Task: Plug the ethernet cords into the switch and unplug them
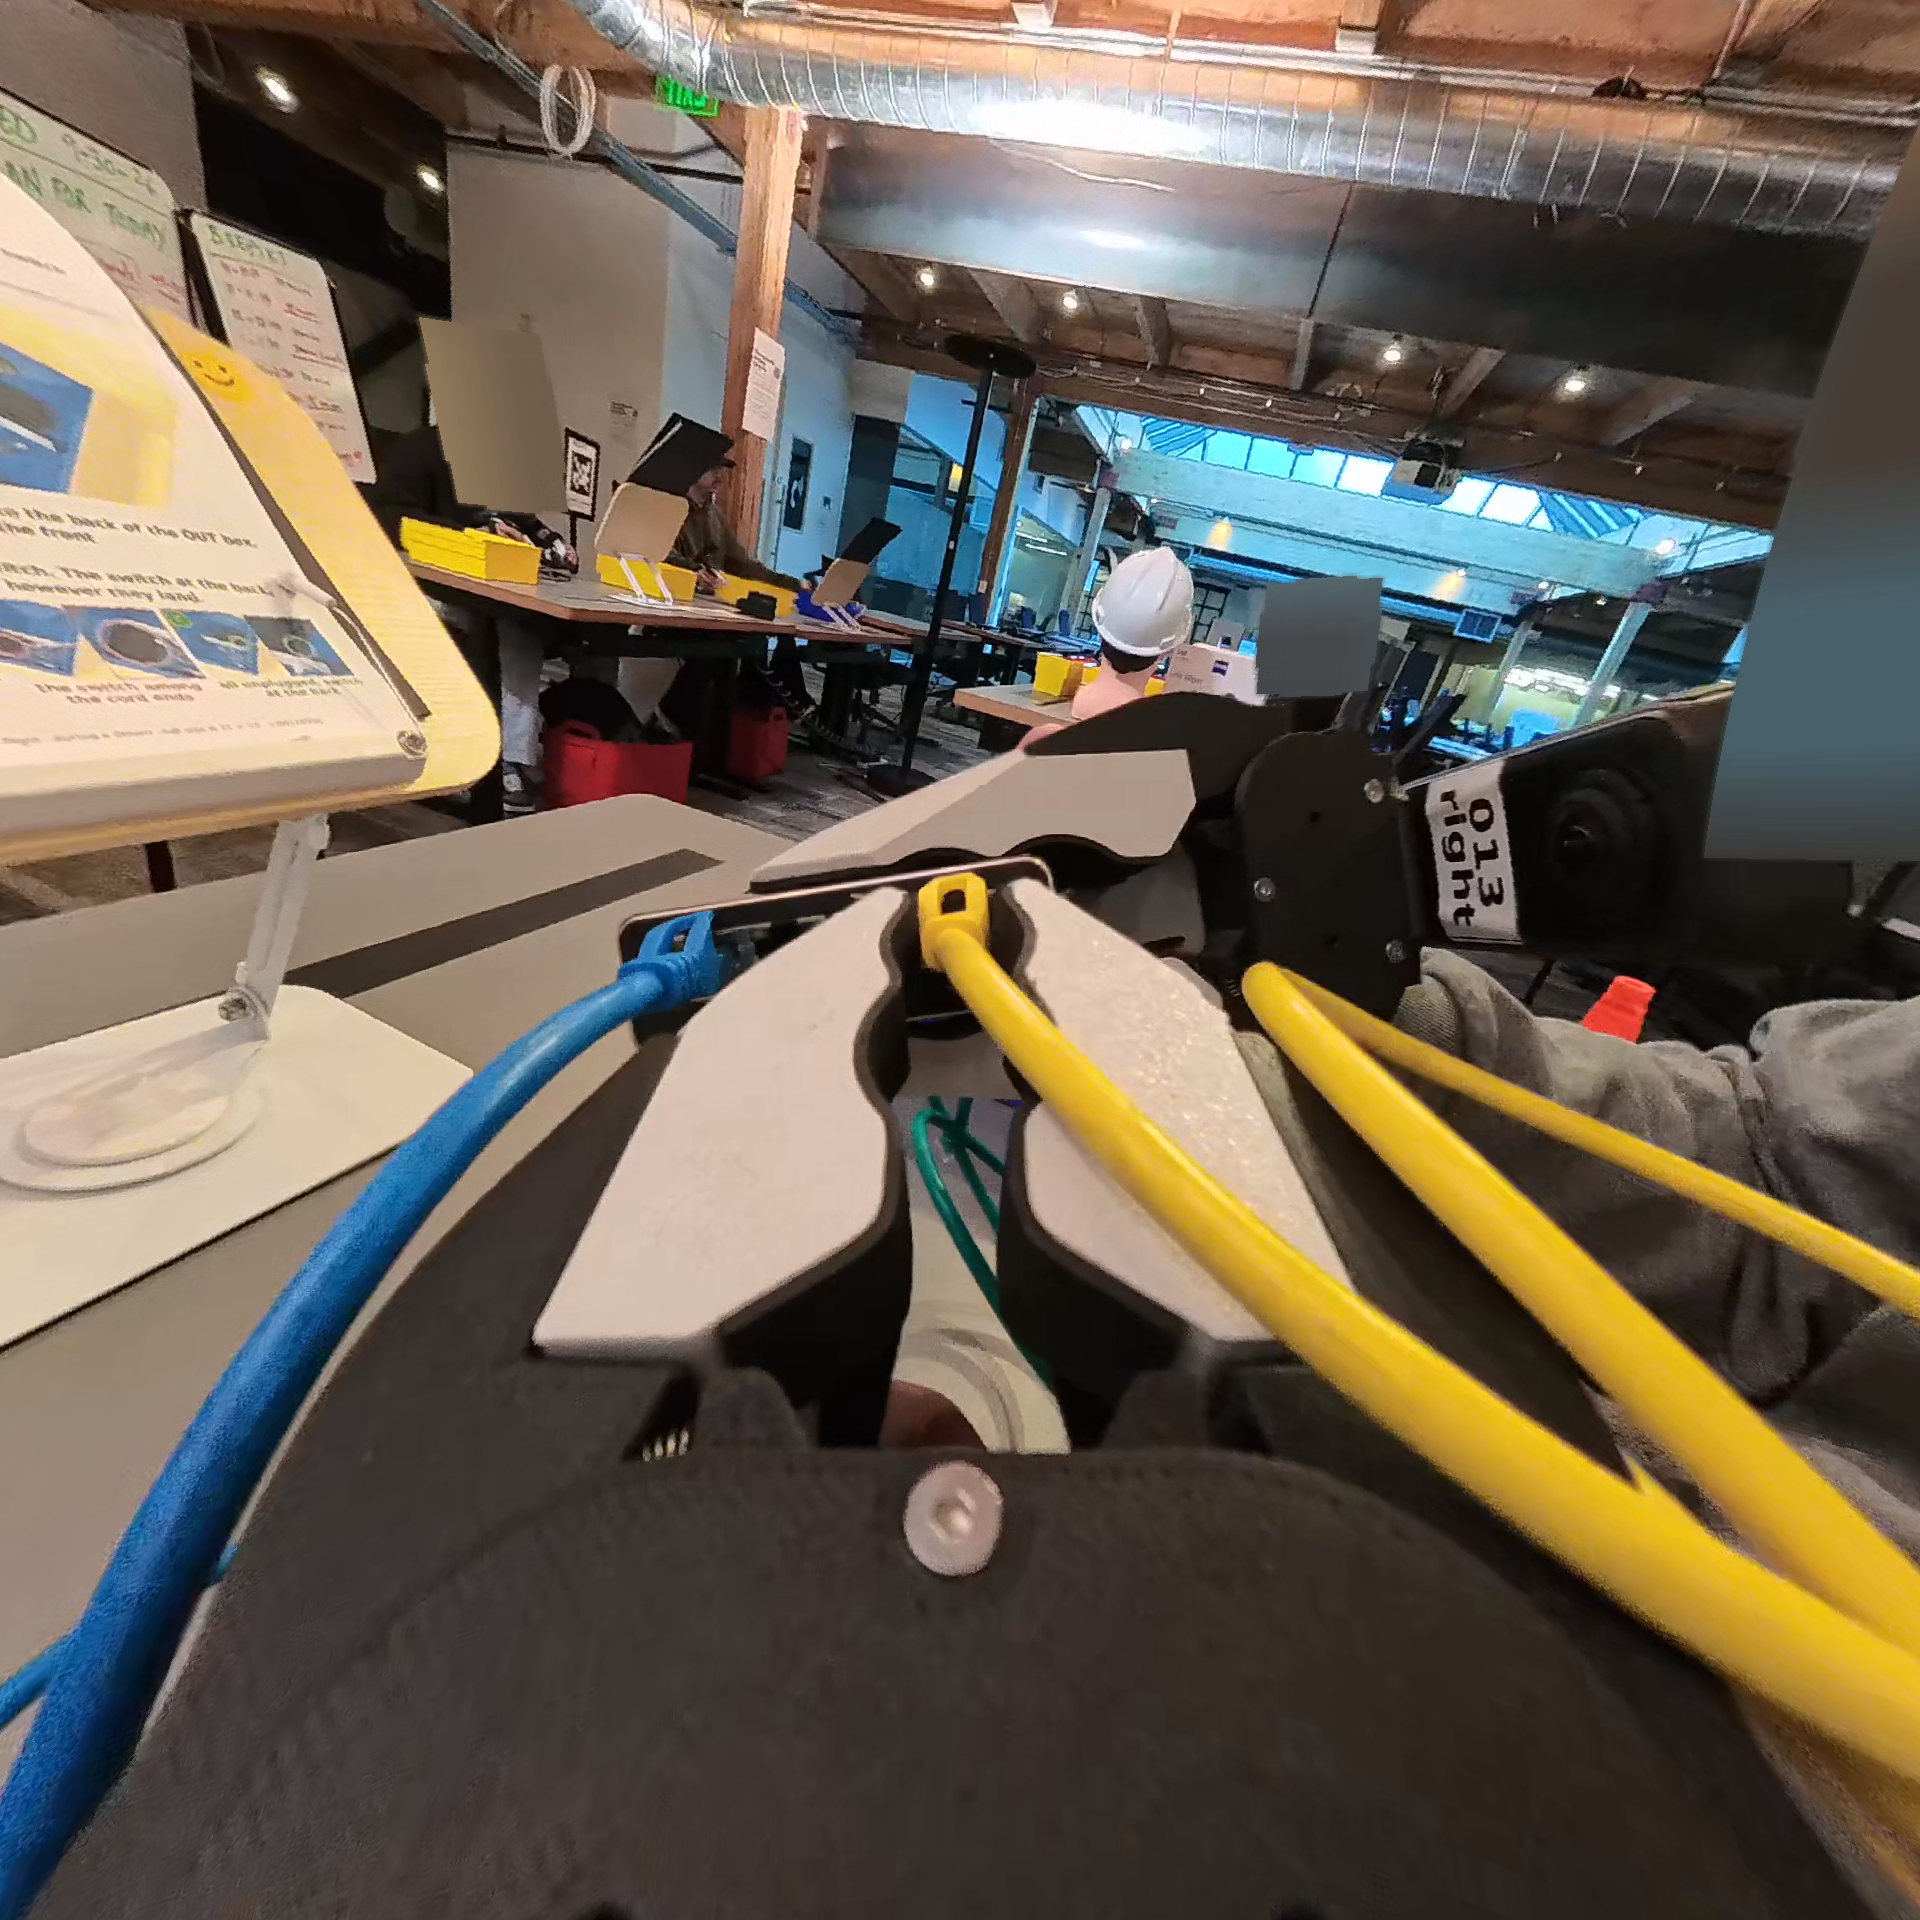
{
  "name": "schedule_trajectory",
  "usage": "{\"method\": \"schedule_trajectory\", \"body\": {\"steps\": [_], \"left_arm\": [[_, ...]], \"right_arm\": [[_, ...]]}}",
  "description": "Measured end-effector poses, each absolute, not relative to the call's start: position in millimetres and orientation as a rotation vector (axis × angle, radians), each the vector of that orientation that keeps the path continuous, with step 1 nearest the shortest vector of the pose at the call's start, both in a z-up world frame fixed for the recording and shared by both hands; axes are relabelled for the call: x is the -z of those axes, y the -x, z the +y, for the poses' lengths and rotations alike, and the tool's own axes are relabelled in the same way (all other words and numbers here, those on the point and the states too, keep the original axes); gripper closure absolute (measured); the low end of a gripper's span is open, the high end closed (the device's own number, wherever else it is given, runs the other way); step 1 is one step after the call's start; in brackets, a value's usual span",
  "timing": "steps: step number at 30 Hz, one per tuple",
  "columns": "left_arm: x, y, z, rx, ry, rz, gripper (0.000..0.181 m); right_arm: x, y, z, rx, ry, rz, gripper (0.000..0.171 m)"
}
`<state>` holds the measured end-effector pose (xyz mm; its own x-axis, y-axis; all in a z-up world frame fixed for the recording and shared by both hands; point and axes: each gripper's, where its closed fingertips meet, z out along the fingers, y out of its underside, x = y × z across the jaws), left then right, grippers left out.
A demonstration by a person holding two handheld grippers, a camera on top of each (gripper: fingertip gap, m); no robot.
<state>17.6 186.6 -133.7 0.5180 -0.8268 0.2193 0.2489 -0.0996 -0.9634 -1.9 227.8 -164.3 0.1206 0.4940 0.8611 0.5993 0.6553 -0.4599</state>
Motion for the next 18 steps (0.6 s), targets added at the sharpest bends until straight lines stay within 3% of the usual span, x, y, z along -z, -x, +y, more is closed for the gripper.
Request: {"method": "schedule_trajectory", "body": {"steps": [18], "left_arm": [[112, 33, 202, 0.883, 1.429, 0.528, 0.164]], "right_arm": [[156, -60, 280, 0.302, 1.069, -1.450, 0.139]]}}
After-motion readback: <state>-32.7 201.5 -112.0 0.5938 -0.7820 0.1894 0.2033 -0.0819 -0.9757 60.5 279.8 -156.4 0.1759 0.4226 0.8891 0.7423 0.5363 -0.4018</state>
